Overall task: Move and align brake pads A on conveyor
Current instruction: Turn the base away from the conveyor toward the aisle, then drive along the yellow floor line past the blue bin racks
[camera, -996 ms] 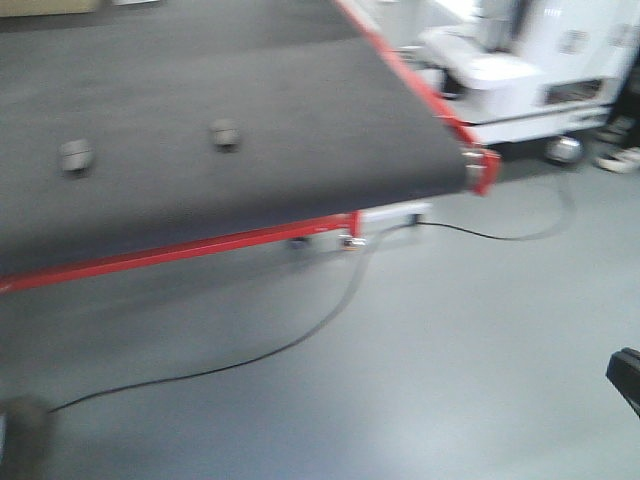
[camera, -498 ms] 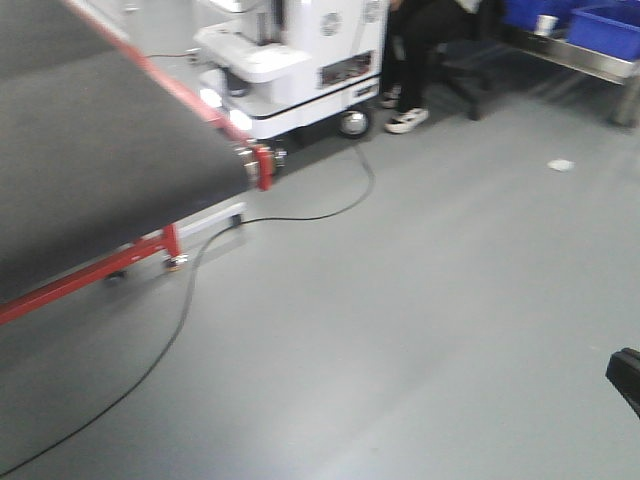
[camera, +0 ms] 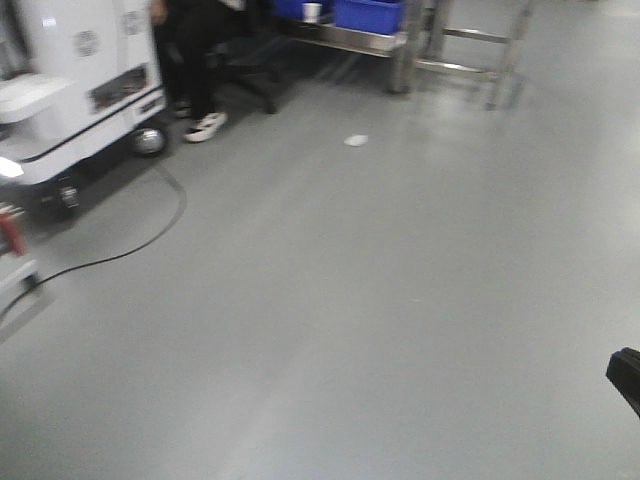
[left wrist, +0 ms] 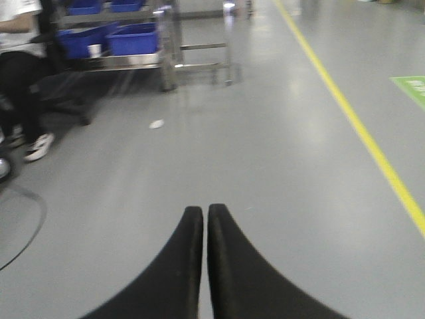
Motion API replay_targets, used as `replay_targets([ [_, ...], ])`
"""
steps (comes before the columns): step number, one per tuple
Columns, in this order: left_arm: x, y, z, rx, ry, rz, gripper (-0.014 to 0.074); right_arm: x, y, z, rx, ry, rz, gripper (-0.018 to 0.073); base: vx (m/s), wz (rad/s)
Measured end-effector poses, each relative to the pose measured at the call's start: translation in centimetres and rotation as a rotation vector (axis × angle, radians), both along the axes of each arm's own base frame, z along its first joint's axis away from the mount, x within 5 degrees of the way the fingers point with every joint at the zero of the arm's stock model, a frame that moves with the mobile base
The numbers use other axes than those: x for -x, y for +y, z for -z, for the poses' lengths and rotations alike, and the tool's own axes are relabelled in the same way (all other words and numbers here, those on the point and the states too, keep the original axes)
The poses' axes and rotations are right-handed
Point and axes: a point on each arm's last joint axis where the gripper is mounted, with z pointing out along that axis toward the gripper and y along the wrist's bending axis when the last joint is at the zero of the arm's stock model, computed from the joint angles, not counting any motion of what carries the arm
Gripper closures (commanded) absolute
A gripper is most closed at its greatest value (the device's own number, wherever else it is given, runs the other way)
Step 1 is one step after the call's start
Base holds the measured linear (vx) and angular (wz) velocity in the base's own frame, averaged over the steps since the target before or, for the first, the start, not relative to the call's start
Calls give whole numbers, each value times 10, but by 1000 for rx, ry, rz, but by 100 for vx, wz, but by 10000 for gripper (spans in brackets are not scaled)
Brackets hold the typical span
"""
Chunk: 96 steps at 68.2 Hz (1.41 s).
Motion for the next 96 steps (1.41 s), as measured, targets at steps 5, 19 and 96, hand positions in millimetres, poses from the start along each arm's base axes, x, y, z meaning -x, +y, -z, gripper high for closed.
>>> replay_targets([
  [5, 0, 0, 0, 0, 0, 0, 603, 0, 0, 0, 0, 0, 0, 565, 17, -86],
  [19, 0, 0, 0, 0, 0, 0, 603, 0, 0, 0, 0, 0, 0, 565, 18, -82],
  [96, 0, 0, 0, 0, 0, 0, 603, 0, 0, 0, 0, 0, 0, 565, 33, -27],
])
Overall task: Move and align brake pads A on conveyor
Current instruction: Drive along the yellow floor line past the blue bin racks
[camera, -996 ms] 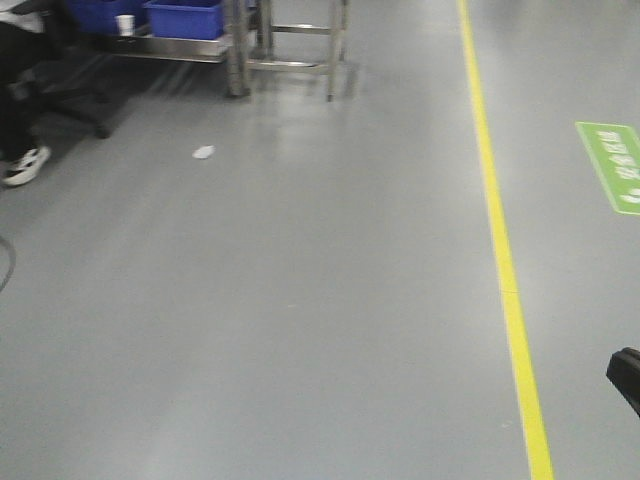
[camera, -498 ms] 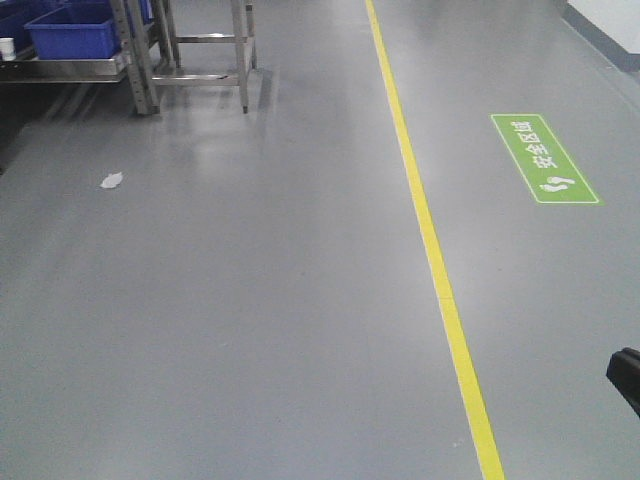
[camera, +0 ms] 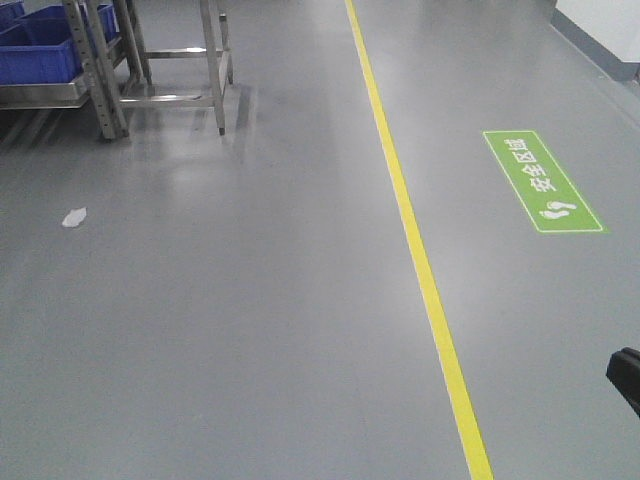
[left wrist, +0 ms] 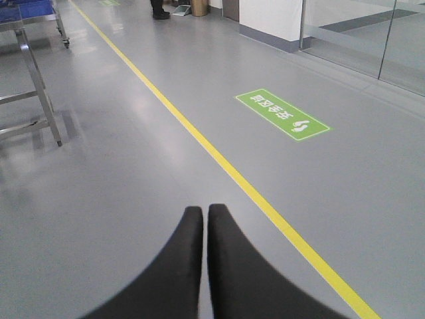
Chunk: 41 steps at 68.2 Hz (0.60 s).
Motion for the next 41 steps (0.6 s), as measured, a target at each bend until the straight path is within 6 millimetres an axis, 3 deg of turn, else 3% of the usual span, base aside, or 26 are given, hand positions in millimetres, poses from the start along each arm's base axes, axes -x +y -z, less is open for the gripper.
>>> replay_targets([
  [41, 0, 0, 0, 0, 0, 0, 603, 0, 0, 0, 0, 0, 0, 565, 56, -8],
])
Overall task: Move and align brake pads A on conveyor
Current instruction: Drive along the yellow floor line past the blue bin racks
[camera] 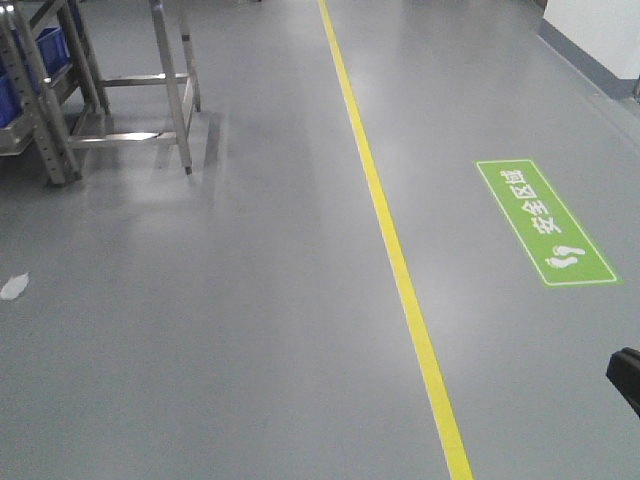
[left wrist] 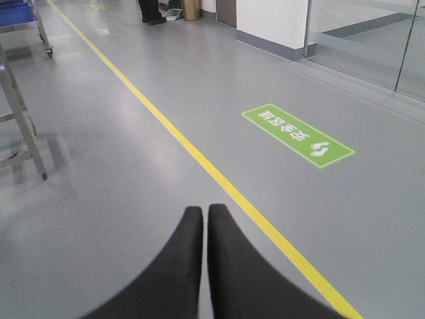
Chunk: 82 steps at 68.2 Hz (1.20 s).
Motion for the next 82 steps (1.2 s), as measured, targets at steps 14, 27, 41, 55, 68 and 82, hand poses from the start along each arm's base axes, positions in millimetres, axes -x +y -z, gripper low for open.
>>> replay_targets([
  [14, 0, 0, 0, 0, 0, 0, 603, 0, 0, 0, 0, 0, 0, 565, 61, -10],
  [27, 0, 0, 0, 0, 0, 0, 603, 0, 0, 0, 0, 0, 0, 565, 63, -7],
  [41, 0, 0, 0, 0, 0, 0, 603, 0, 0, 0, 0, 0, 0, 565, 65, -2],
  [55, 0, 0, 0, 0, 0, 0, 603, 0, 0, 0, 0, 0, 0, 565, 68, 2],
  [68, 0, 0, 0, 0, 0, 0, 603, 0, 0, 0, 0, 0, 0, 565, 68, 3],
  [82, 0, 0, 0, 0, 0, 0, 603, 0, 0, 0, 0, 0, 0, 565, 70, 4],
])
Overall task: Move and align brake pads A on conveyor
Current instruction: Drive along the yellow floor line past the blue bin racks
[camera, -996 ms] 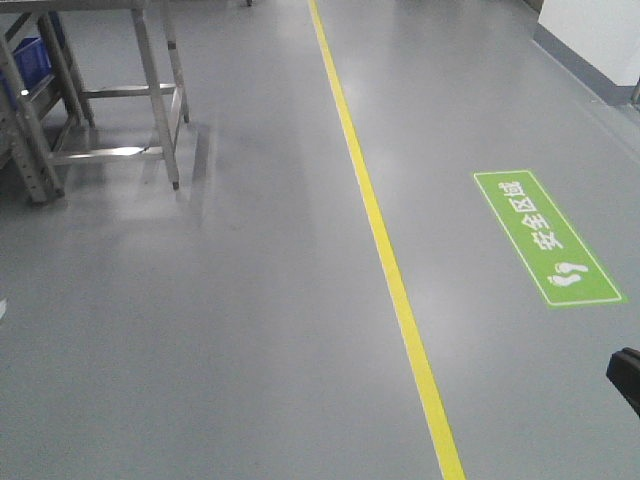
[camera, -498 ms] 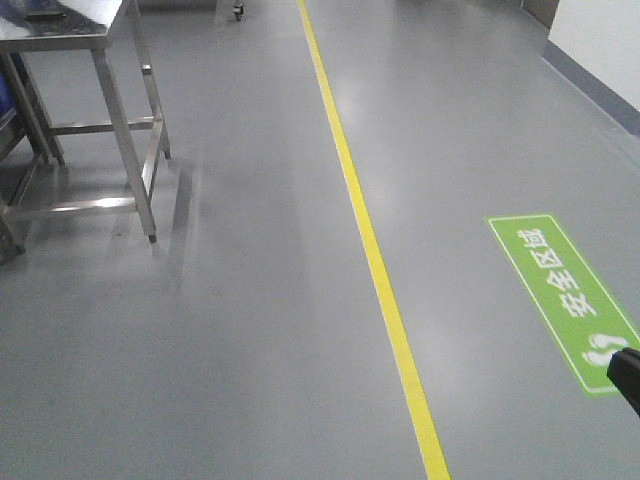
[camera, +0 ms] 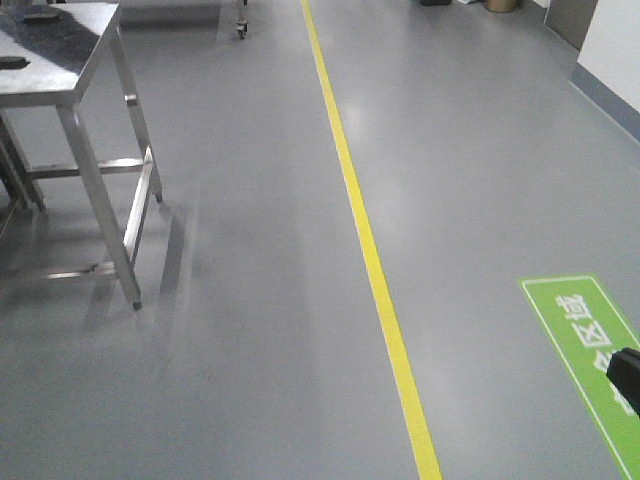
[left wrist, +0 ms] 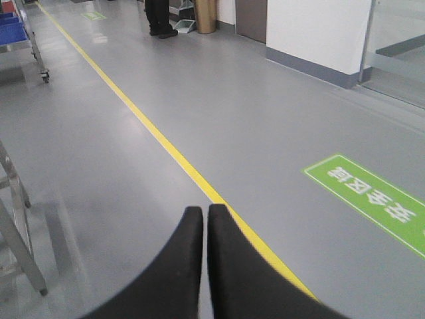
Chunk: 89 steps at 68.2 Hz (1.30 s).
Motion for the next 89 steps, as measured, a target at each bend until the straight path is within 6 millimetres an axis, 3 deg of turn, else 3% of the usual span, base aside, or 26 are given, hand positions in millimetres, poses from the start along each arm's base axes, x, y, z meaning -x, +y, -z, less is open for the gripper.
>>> replay_targets([
  [89, 0, 0, 0, 0, 0, 0, 603, 0, 0, 0, 0, 0, 0, 565, 69, 3],
])
